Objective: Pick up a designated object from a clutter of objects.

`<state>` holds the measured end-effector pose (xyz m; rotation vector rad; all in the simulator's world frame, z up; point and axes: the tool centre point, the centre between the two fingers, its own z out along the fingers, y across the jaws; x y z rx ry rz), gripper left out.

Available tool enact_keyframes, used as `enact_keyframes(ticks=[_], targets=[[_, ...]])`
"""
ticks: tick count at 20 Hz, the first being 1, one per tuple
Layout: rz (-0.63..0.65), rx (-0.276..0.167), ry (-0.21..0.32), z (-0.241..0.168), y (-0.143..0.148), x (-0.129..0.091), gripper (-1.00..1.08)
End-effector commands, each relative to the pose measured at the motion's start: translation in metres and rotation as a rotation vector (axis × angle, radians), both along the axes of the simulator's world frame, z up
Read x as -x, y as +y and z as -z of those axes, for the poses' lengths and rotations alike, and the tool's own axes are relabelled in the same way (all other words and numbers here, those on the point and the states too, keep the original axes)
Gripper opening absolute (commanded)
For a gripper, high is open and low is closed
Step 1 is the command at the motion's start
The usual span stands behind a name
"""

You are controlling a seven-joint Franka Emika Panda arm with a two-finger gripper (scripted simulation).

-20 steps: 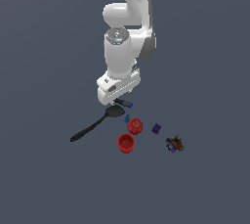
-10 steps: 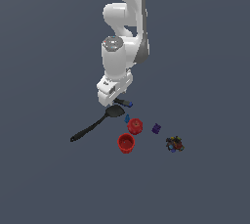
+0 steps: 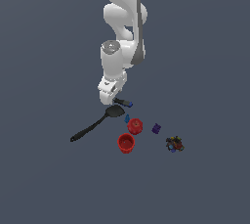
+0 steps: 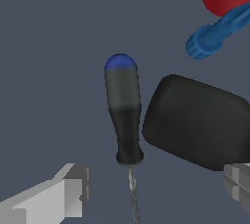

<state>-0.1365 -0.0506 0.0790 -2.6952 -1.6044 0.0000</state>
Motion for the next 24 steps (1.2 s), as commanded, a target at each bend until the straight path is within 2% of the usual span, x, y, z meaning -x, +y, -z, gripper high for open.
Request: enact_keyframes(ticks=[1, 9, 17, 24], targets=[[-0.035, 0.001, -0.002, 0.005, -0.002, 0.007, 1.0], [-0.094, 0.004, -0.003, 0.014, -0.006, 0.02, 1.0], [-0.096, 0.004, -0.002, 0.017, -0.006, 0.021, 1.0], [-0.097, 0.004, -0.002, 0.038, -0.006, 0.021, 1.0]])
